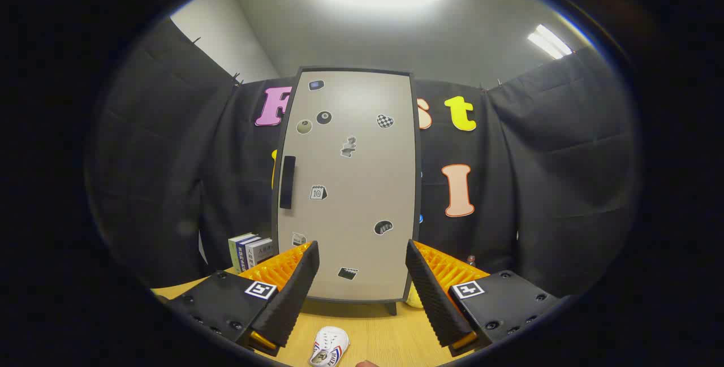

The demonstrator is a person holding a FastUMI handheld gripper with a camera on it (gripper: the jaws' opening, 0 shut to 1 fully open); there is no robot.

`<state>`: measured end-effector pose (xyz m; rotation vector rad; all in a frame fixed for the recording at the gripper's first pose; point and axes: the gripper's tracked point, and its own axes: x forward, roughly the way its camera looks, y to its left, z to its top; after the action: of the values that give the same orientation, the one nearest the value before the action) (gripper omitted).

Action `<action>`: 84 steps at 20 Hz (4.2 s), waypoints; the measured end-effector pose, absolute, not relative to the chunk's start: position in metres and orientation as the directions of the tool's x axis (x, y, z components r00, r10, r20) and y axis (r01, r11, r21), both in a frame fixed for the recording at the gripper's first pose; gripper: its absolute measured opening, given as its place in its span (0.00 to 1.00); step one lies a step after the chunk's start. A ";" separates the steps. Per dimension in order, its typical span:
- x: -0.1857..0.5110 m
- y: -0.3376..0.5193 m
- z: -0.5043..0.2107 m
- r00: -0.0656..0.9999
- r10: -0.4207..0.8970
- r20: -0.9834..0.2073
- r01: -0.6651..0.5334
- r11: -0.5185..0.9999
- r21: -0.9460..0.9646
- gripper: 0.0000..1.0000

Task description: Open the shoe cabinet door, grab the shoes and put them into the shoe cabinet, then close the shoe cabinet door.

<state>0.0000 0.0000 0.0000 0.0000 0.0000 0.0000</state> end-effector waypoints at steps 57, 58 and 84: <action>0.303 0.183 0.034 0.989 0.142 -0.050 -0.140 0.989 0.046 0.71; 0.303 0.189 0.038 0.987 0.158 -0.036 -0.157 0.987 0.026 0.64; 0.116 0.065 0.074 0.933 0.353 -0.062 -0.344 0.931 0.122 0.16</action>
<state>0.1162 0.0651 0.0745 0.1099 0.0832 0.3577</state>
